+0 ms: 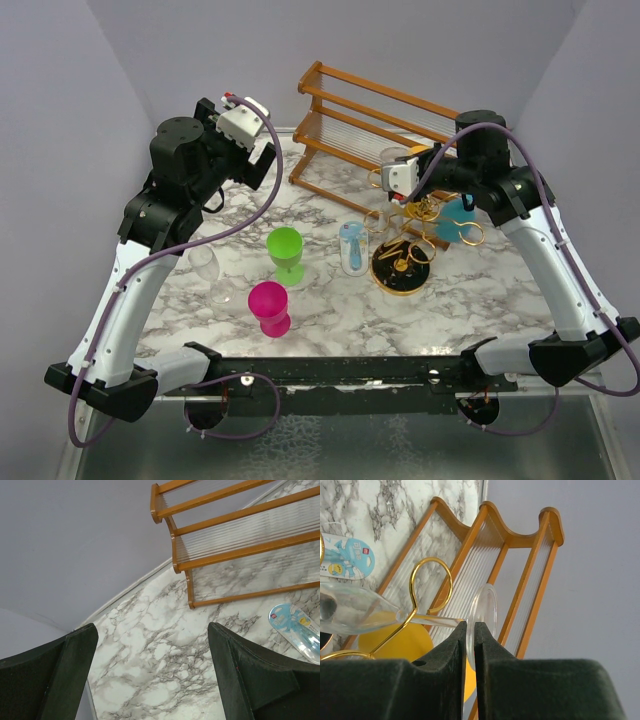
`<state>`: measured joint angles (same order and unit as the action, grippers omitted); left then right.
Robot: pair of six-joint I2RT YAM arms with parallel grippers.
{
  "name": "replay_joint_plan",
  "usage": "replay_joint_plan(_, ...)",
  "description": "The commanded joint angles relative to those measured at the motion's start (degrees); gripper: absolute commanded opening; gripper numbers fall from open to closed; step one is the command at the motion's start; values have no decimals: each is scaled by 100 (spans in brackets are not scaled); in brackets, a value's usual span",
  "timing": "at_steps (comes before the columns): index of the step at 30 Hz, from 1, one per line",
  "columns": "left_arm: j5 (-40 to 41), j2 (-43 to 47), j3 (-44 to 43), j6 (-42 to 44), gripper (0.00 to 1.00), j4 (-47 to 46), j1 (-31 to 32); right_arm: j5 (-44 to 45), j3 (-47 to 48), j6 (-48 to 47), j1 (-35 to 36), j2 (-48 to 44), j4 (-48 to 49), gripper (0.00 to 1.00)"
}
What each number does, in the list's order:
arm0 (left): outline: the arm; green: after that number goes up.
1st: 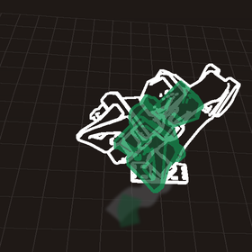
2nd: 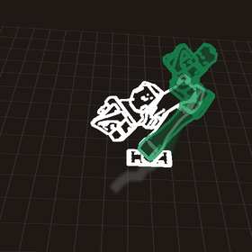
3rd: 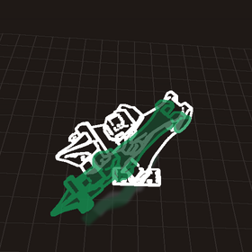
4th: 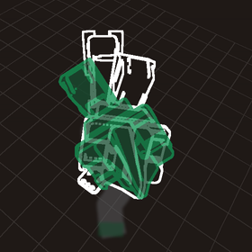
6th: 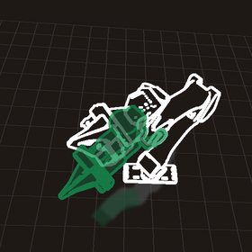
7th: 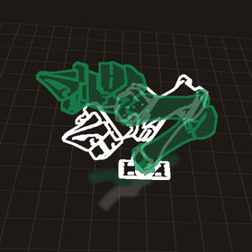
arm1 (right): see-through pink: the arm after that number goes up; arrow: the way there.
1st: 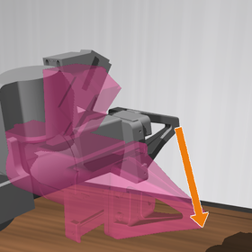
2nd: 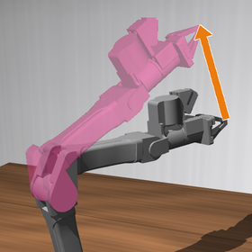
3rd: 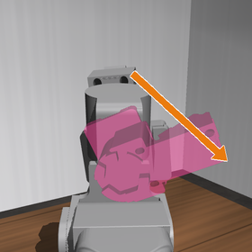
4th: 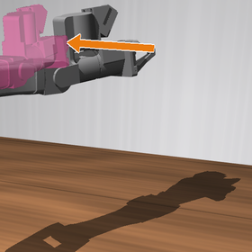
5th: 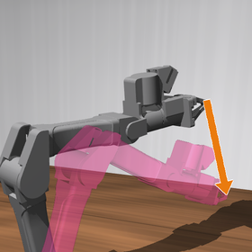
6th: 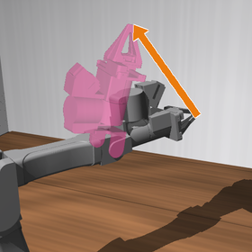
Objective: Place the wine glass upside down on the wine glass rack
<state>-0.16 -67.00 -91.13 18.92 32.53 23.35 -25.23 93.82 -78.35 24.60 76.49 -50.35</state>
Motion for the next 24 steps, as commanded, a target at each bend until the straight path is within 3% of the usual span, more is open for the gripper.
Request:
replay_joint_plan(1,-125,47,25,40,94,-114,-24,-289,180,-76,27,20,-72,8)
replay_joint_plan(5,-129,38,25,49,94,-111,-28,-305,157,-125,27,41,-97,1)
replay_joint_plan(24,-216,3,8,54,94,-91,-24,-649,151,-380,27,156,-149,1)
